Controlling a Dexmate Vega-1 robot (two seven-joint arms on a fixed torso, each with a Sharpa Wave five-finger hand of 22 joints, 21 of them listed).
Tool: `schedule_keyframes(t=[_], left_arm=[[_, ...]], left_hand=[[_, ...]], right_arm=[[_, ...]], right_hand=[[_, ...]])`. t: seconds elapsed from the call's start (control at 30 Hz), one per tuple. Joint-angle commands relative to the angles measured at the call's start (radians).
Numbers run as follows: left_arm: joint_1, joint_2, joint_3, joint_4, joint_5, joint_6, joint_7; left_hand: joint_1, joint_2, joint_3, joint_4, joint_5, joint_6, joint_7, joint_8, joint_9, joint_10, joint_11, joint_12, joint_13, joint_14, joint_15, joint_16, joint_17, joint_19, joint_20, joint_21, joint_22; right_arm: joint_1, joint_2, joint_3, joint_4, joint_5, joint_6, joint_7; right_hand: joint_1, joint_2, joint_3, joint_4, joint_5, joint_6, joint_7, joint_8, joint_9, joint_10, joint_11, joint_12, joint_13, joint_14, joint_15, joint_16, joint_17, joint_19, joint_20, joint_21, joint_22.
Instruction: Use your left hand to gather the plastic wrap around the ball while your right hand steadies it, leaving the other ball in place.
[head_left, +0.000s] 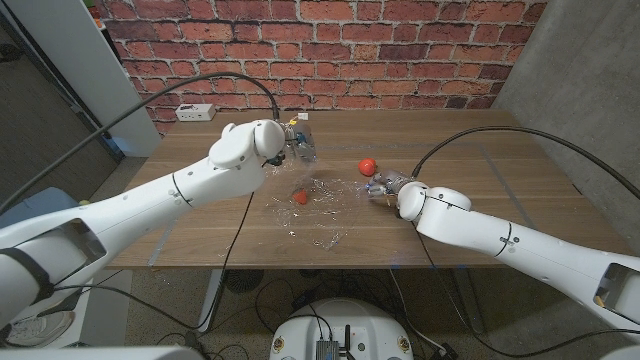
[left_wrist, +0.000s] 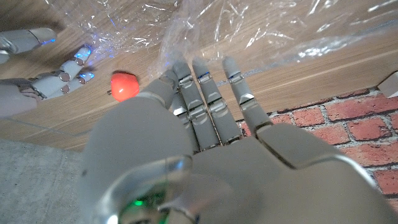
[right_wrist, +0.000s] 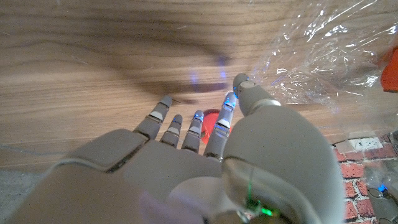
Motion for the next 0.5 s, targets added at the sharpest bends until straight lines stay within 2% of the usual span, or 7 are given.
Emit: schedule_keyframes(t=[0.03, 0.07, 0.23, 0.37, 0.4, 0.43, 0.5], left_arm=[[-0.107, -0.053, 0.113, 0.02, 0.053, -0.005, -0.066], [-0.114, -0.057, 0.126, 0.02, 0.069, 0.0, -0.073], [-0.145, -0.086, 0.184, 0.027, 0.143, 0.01, -0.116], [-0.159, -0.114, 0.212, 0.049, 0.186, 0.002, -0.143], [-0.161, -0.122, 0.219, 0.056, 0.198, 0.002, -0.148], [-0.168, -0.137, 0.235, 0.071, 0.217, -0.003, -0.155], [-0.17, -0.154, 0.246, 0.087, 0.239, -0.007, -0.165]], left_hand=[[0.01, -0.008, 0.007, -0.003, 0.006, 0.011, 0.001, 0.0, 0.004, 0.04, -0.027, 0.013, 0.004, 0.015, -0.059, 0.003, 0.003, 0.008, 0.002, 0.005, 0.006], [0.012, -0.007, 0.006, -0.003, 0.006, 0.01, 0.001, -0.001, 0.005, 0.041, -0.026, 0.014, 0.006, 0.019, -0.059, 0.006, 0.005, 0.009, 0.001, 0.006, 0.006], [0.029, -0.006, -0.009, -0.004, 0.008, 0.006, 0.002, -0.009, 0.011, 0.051, -0.021, 0.029, 0.018, 0.061, -0.076, 0.046, 0.041, 0.016, 0.0, 0.013, 0.007], [0.044, -0.003, -0.023, -0.003, 0.009, -0.009, -0.001, -0.02, 0.016, 0.053, -0.023, 0.043, 0.032, 0.089, -0.082, 0.082, 0.077, 0.02, -0.004, 0.019, 0.008], [0.044, -0.002, -0.024, -0.002, 0.009, -0.012, -0.002, -0.022, 0.016, 0.052, -0.022, 0.045, 0.033, 0.088, -0.081, 0.083, 0.079, 0.021, -0.005, 0.02, 0.008], [0.044, -0.001, -0.027, 0.001, 0.009, -0.013, -0.002, -0.024, 0.016, 0.055, -0.025, 0.049, 0.036, 0.095, -0.081, 0.09, 0.086, 0.024, -0.008, 0.022, 0.009], [0.048, 0.0, -0.03, 0.001, 0.009, -0.016, -0.002, -0.028, 0.016, 0.059, -0.027, 0.056, 0.041, 0.102, -0.083, 0.098, 0.095, 0.027, -0.012, 0.025, 0.009]], right_arm=[[0.027, -0.001, -0.044, 0.003, -0.06, -0.027, 0.02], [0.017, -0.002, -0.037, -0.001, -0.064, -0.024, 0.008], [-0.039, -0.016, -0.003, -0.018, -0.098, 0.023, -0.057], [-0.11, -0.028, 0.046, -0.025, -0.125, 0.103, -0.127], [-0.138, -0.032, 0.067, -0.025, -0.13, 0.14, -0.154], [-0.21, -0.05, 0.126, -0.012, -0.116, 0.279, -0.224], [-0.274, -0.049, 0.166, 0.006, -0.139, 0.384, -0.302]], right_hand=[[0.015, -0.005, -0.011, 0.003, 0.008, -0.032, 0.01, -0.011, 0.003, -0.004, -0.003, 0.004, 0.0, -0.003, -0.002, 0.007, 0.001, -0.002, -0.002, 0.001, -0.001], [0.018, -0.008, -0.015, 0.005, 0.009, -0.047, 0.019, -0.015, 0.003, -0.006, 0.0, 0.004, 0.0, -0.003, -0.001, 0.008, 0.001, -0.001, -0.001, 0.001, -0.001], [0.02, -0.011, -0.025, 0.01, 0.009, -0.067, 0.028, -0.018, 0.003, -0.007, 0.004, 0.006, 0.0, 0.003, -0.002, 0.012, 0.002, 0.008, 0.0, 0.005, -0.001], [0.017, -0.01, -0.033, 0.015, 0.009, -0.084, 0.033, -0.02, 0.004, -0.012, 0.008, 0.005, 0.0, 0.014, -0.004, 0.017, 0.003, 0.013, 0.002, 0.006, -0.001], [0.016, -0.009, -0.035, 0.017, 0.009, -0.087, 0.036, -0.019, 0.004, -0.012, 0.009, 0.005, 0.0, 0.019, -0.005, 0.02, 0.003, 0.017, 0.002, 0.008, -0.001], [0.016, -0.005, -0.037, 0.02, 0.009, -0.087, 0.038, -0.017, 0.004, -0.008, 0.012, 0.008, 0.0, 0.027, -0.005, 0.023, 0.004, 0.024, 0.002, 0.01, -0.001], [0.015, -0.001, -0.041, 0.024, 0.008, -0.086, 0.047, -0.013, 0.004, 0.001, 0.02, 0.012, 0.001, 0.038, -0.003, 0.028, 0.005, 0.031, 0.006, 0.013, 0.0]])
